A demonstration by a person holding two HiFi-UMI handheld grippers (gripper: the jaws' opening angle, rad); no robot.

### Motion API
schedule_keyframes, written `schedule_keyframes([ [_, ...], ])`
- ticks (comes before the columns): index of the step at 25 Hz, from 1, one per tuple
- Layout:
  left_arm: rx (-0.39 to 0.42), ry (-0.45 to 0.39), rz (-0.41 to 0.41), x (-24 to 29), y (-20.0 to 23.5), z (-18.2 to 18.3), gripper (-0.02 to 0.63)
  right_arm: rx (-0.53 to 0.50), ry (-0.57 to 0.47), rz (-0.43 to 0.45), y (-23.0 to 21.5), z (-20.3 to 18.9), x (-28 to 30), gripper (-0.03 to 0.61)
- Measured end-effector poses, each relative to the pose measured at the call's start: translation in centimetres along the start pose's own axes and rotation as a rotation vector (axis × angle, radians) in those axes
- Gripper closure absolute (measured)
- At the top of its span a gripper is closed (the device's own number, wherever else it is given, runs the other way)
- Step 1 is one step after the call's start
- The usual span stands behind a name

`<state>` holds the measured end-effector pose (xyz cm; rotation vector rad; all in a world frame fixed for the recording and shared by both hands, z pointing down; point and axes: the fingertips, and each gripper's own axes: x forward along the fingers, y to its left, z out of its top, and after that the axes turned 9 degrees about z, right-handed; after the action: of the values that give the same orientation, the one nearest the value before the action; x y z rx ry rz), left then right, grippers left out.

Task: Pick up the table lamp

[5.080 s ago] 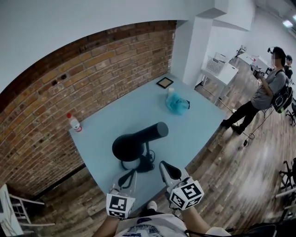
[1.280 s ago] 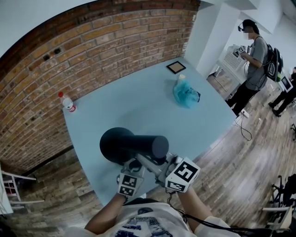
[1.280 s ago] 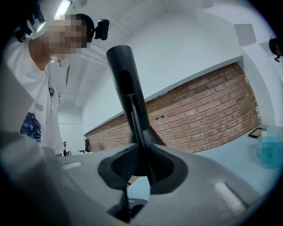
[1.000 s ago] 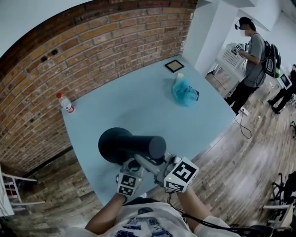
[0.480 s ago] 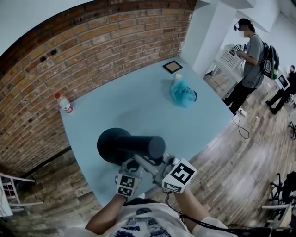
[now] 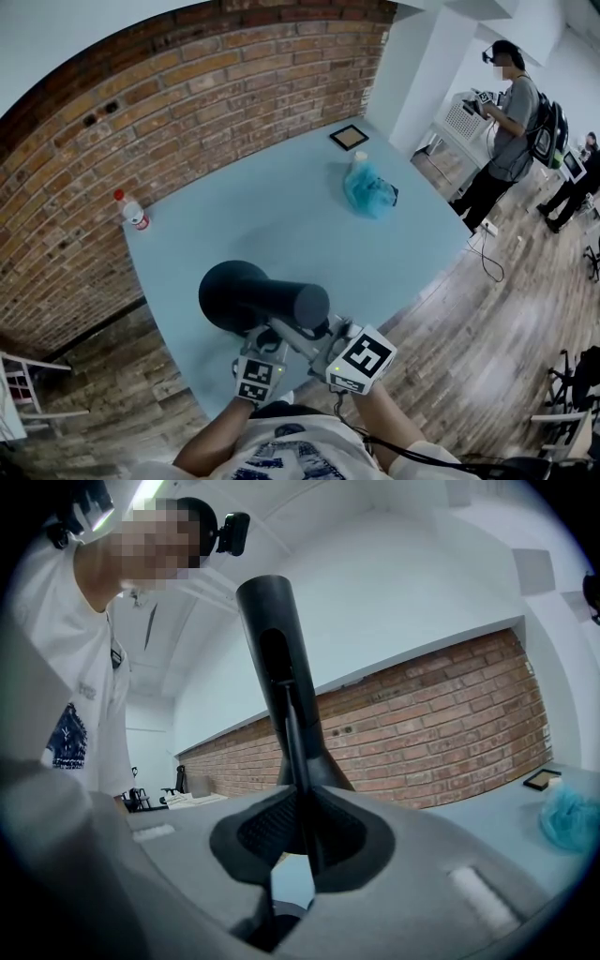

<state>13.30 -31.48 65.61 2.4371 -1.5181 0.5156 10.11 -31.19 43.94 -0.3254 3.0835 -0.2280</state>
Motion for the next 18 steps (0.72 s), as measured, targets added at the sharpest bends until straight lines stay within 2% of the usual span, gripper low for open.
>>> schedule_keyframes([
  [11,-0.004,0.012,0.0,-4.2,2.0,-0.9,0.56,-0.01,0.004,0.009,4.2,0.2,2.9,0.534],
  [18,0.032,0.003,-0.014,-8.3,3.9,-1.2,0.561,-0.013,-0.018,0.002,7.4,1.1,5.7,0.535],
])
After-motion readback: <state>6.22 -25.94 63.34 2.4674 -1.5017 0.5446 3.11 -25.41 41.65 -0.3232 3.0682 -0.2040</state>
